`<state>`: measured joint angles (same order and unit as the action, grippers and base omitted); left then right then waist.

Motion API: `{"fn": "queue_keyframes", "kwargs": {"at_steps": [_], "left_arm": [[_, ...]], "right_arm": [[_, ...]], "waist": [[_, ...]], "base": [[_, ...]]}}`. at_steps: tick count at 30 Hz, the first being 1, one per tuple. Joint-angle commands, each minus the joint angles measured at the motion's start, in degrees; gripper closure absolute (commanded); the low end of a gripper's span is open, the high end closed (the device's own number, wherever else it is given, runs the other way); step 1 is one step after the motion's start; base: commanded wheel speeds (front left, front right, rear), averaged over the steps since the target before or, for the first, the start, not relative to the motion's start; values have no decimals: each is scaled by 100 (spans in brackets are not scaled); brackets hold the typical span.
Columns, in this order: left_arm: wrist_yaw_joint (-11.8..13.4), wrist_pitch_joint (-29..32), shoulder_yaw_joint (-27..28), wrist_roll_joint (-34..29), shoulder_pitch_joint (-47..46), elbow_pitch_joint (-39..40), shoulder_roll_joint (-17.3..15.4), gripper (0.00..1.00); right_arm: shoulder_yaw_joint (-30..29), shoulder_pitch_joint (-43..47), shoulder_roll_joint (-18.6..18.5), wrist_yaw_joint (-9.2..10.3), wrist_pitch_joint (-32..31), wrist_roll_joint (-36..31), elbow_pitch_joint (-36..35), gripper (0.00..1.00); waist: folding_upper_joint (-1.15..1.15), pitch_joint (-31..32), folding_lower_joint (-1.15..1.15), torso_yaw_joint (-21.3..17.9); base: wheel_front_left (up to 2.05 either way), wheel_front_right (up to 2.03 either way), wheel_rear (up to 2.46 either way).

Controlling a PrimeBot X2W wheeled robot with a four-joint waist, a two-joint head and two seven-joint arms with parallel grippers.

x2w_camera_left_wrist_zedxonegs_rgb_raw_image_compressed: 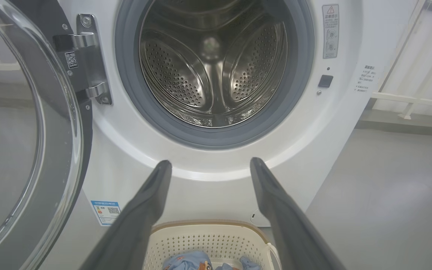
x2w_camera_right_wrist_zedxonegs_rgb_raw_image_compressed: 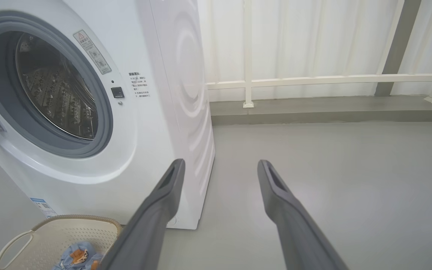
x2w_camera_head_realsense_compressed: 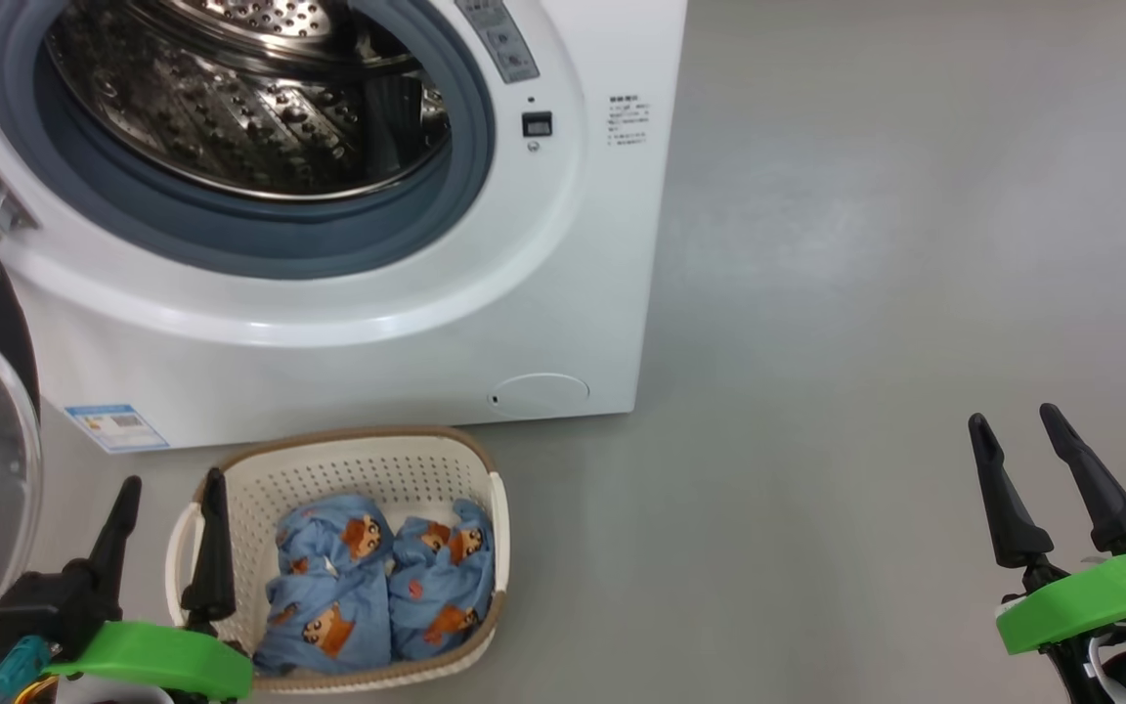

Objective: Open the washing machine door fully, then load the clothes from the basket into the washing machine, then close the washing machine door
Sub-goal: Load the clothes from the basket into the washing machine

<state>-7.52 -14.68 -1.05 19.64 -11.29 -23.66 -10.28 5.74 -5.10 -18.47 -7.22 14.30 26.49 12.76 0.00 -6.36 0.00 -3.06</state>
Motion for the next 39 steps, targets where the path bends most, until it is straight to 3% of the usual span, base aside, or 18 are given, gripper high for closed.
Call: {"fn": "queue_keyframes", "kwargs": {"at_steps": [1,11,26,39], "left_arm": [[3,-32,196,33,-132,175,-200,0],[3,-32,218,1,-127,185,-171,0],[3,-32,171,-157,-80,74,-118,0],[3,-32,68,-247,-136,-479,-13,0]], "right_arm": [[110,-53,-134,-26,70,-50,-135,0],[141,-44,-139,-26,70,-32,-128,0],[175,-52,-150,-26,70,-28,-130,0],[170,-114,-97,-26,70,-54,-182,0]], "waist": [[0,-2,0,0],[0,18,0,-5],[0,16,0,-4],[0,-143,0,-25]], "base": [[85,-135,50],[72,-97,25],[2,-2,0],[0,0,0]]}}
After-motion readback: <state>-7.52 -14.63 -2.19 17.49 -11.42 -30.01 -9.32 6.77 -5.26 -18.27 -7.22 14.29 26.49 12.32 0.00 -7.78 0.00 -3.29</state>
